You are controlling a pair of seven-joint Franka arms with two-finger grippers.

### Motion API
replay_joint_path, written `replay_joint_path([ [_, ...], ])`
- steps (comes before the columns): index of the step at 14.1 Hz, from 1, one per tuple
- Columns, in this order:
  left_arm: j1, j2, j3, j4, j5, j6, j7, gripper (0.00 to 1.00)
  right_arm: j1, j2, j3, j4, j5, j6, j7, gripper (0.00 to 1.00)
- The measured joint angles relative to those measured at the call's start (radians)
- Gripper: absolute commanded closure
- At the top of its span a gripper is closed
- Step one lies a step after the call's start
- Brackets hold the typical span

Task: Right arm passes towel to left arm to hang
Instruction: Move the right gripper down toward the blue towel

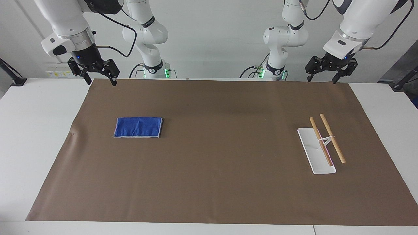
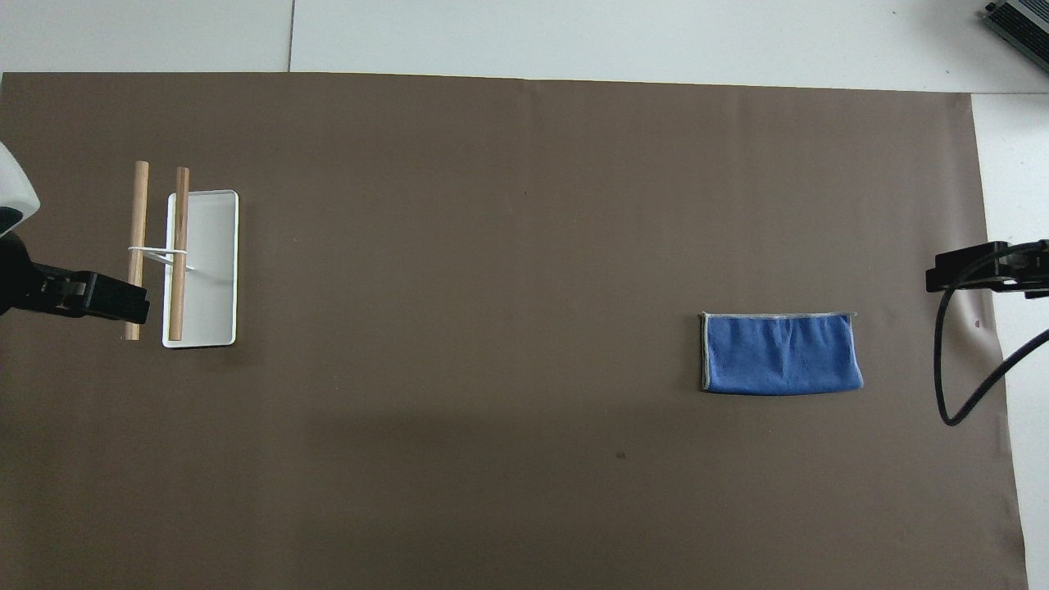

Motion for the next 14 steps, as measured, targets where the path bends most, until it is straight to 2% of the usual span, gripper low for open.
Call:
replay_joint_path([
  [11,-0.007,-0.016,0.007,-0.022,0.000,0.003,0.000,0.00,0.001,-0.006,0.004,-0.011,0.001,-0.021,0.003,0.00],
  [14,-0.006,-0.016,0.013,-0.022,0.000,0.003,0.000,0.00,0.004,-0.007,0.015,-0.060,0.004,0.037,0.003,0.00],
])
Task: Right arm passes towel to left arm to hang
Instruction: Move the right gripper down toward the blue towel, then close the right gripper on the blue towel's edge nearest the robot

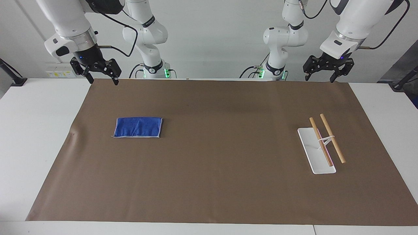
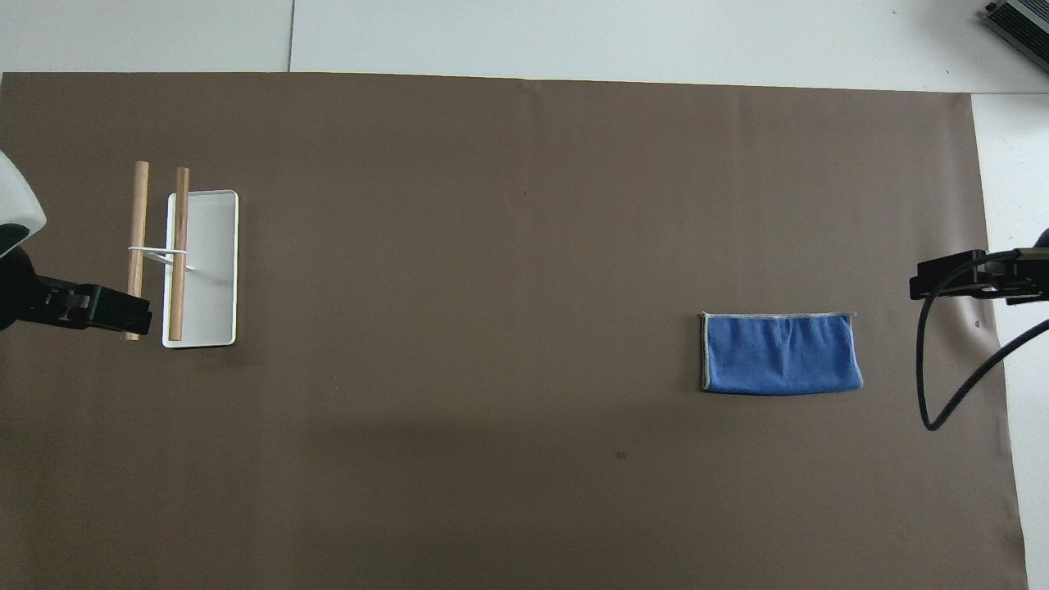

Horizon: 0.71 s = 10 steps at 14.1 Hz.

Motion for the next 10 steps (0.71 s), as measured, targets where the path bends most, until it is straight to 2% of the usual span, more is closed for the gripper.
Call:
replay_joint_path([
  [4,0.000,0.000,0.001,0.000,0.000,0.000,0.000,0.00,0.003,-0.001,0.029,-0.208,0.003,0.212,0.019,0.00],
  [10,0.000,-0.001,0.001,0.000,0.000,0.000,0.000,0.00,0.023,-0.006,0.030,-0.495,0.008,0.517,0.019,0.00],
])
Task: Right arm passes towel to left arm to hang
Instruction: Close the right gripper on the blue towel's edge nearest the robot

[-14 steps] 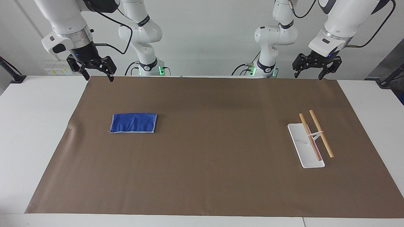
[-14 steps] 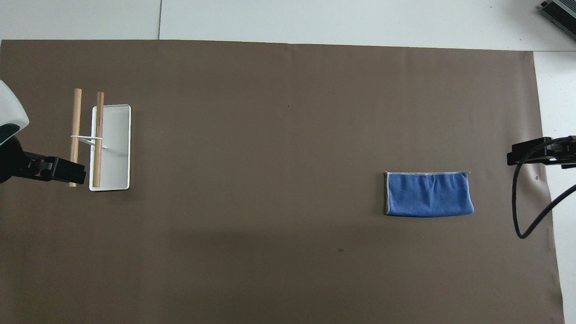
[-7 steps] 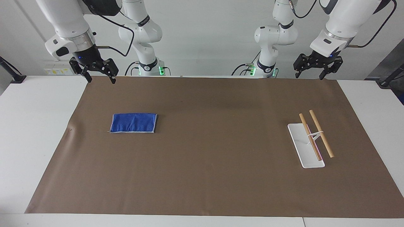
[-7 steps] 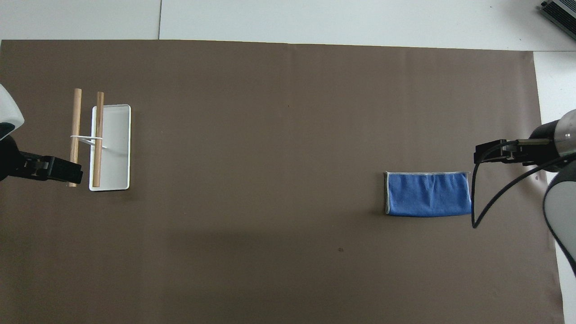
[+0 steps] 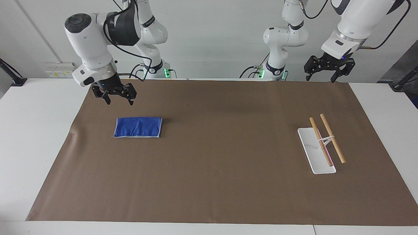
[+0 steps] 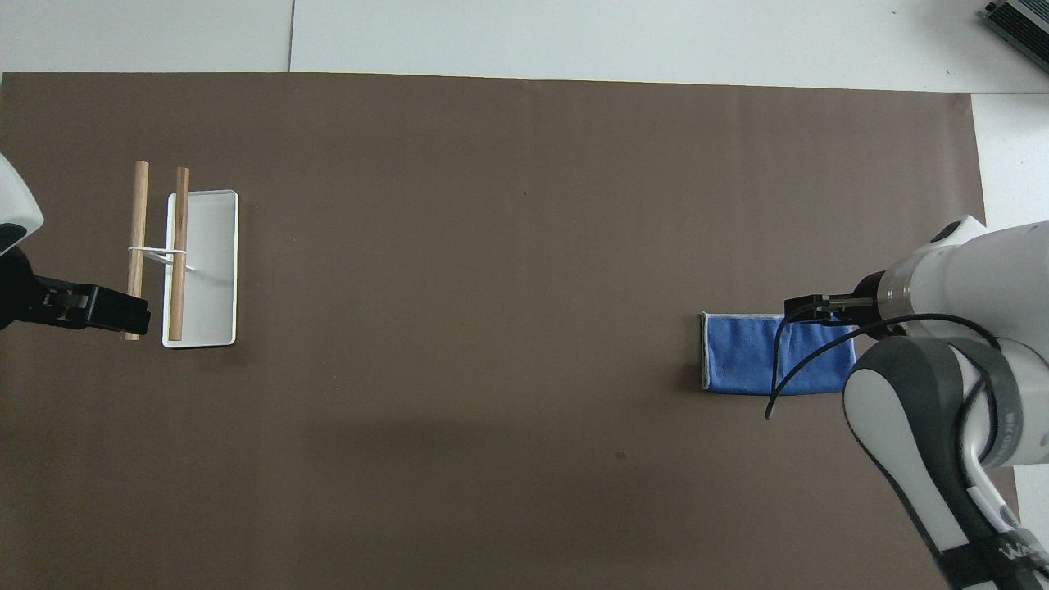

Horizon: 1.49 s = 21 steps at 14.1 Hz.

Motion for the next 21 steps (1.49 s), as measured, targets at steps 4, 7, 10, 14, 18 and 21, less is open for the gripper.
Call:
replay_joint_path([
  [4,0.000,0.000,0.000,0.000,0.000,0.000,0.000,0.00,0.005,0.004,0.000,-0.133,0.000,0.171,-0.001,0.00],
  [7,0.000,0.000,0.000,0.000,0.000,0.000,0.000,0.00,-0.003,0.024,0.000,-0.207,0.000,0.284,-0.021,0.00],
  [10,0.000,0.000,0.000,0.000,0.000,0.000,0.000,0.00,-0.023,0.053,-0.001,-0.261,0.000,0.373,-0.050,0.00],
  [14,0.000,0.000,0.000,0.000,0.000,0.000,0.000,0.00,-0.032,0.085,-0.002,-0.290,0.000,0.441,-0.055,0.00],
  [18,0.000,0.000,0.000,0.000,0.000,0.000,0.000,0.00,-0.039,0.114,-0.002,-0.312,0.000,0.489,-0.055,0.00],
  [21,0.000,0.000,0.000,0.000,0.000,0.000,0.000,0.00,-0.047,0.115,-0.002,-0.318,0.000,0.490,-0.055,0.00],
])
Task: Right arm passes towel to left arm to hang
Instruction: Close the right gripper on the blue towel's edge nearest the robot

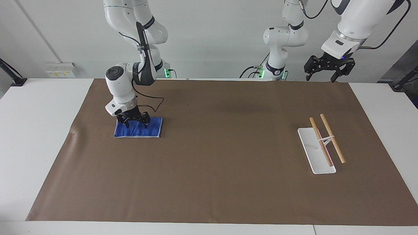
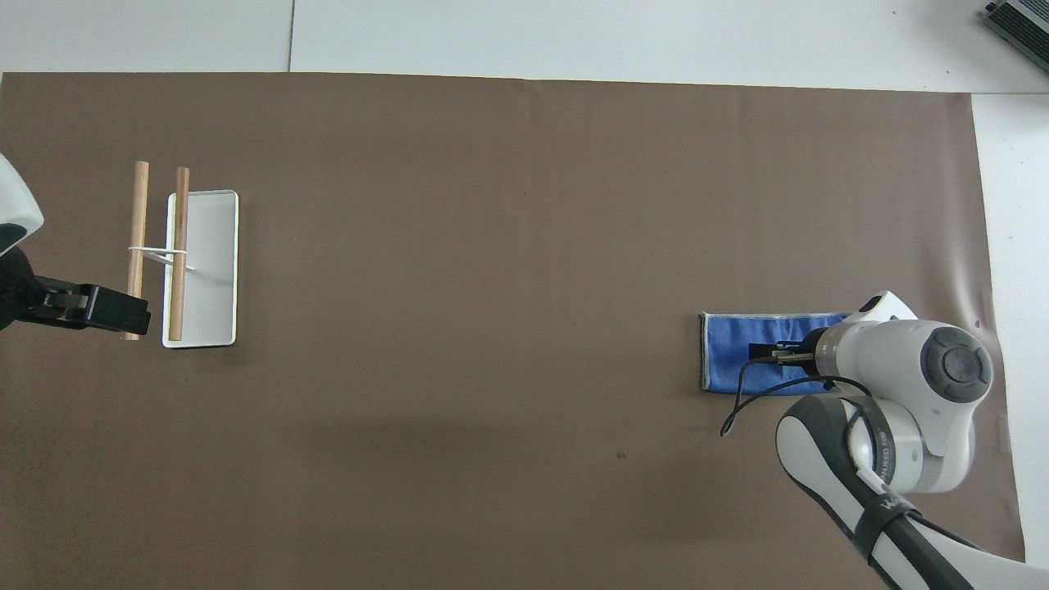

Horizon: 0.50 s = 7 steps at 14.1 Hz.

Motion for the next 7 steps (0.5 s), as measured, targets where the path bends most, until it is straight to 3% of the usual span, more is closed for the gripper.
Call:
replay_joint_path([
  [1,0.000,0.000,0.000,0.000,0.000,0.000,0.000,0.00,-0.001,0.000,0.000,0.000,0.000,0.000,-0.001,0.00],
  [2,0.000,0.000,0.000,0.000,0.000,0.000,0.000,0.00,-0.002,0.000,0.000,-0.002,0.000,0.000,-0.005,0.09],
  [4,0.000,0.000,0.000,0.000,0.000,0.000,0.000,0.00,-0.002,0.000,0.000,-0.006,0.000,0.000,-0.011,0.49],
  [5,0.000,0.000,0.000,0.000,0.000,0.000,0.000,0.00,-0.002,0.000,0.000,-0.006,0.000,0.000,-0.011,0.74],
  [6,0.000,0.000,0.000,0.000,0.000,0.000,0.000,0.00,-0.002,-0.004,0.000,-0.006,0.000,0.001,-0.012,0.92],
  [7,0.000,0.000,0.000,0.000,0.000,0.000,0.000,0.00,-0.002,-0.009,0.000,-0.006,0.000,0.001,-0.012,1.00],
])
